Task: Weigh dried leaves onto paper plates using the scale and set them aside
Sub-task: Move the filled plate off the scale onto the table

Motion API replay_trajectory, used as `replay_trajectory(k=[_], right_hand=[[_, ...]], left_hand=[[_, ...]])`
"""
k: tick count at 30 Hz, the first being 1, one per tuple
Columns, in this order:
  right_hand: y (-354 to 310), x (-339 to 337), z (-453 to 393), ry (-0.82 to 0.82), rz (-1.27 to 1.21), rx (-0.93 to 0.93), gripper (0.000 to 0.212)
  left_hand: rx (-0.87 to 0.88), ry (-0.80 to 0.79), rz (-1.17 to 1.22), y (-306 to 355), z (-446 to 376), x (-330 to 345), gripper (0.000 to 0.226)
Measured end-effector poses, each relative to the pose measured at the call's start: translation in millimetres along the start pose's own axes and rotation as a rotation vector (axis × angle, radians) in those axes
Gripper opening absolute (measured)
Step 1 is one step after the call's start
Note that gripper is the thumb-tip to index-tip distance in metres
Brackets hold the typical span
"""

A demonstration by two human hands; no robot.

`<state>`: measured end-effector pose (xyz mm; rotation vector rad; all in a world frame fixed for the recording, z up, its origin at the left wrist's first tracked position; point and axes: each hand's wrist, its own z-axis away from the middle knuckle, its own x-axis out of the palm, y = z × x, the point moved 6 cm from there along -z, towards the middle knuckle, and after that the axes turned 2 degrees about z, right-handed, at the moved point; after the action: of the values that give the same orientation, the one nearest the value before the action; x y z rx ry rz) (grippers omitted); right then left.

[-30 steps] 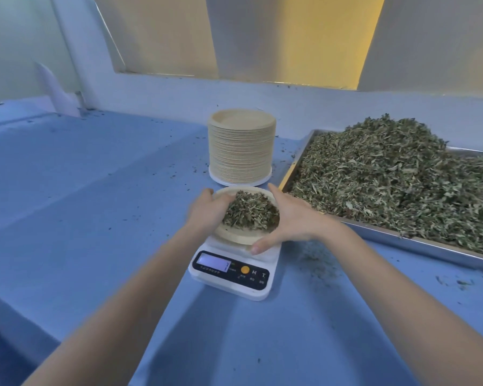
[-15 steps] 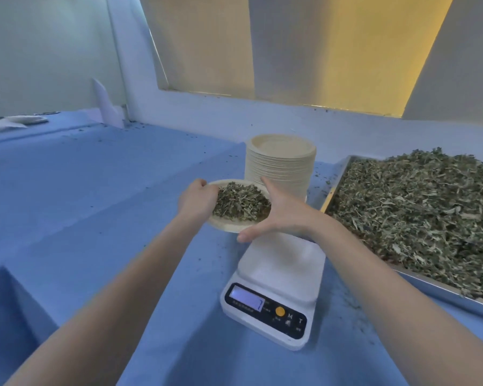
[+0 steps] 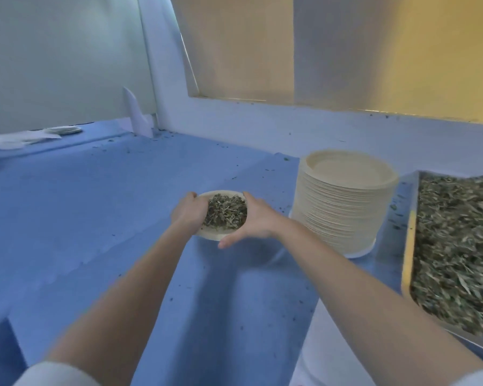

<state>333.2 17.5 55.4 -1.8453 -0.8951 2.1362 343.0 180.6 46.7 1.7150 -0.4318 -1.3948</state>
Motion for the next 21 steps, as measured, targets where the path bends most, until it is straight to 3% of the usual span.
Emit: replay_trajectory(k=[11,21], right_hand=[[23,26,-83,-0.023,0.017,0.059,0.135],[11,20,-76,0.085,-0.062,0.019,0.129]], left_hand=[[0.051,-0.083,0.003,-20,-81,48,0.043],[0.201,0.112,-0.096,9,-59,42,0.040]])
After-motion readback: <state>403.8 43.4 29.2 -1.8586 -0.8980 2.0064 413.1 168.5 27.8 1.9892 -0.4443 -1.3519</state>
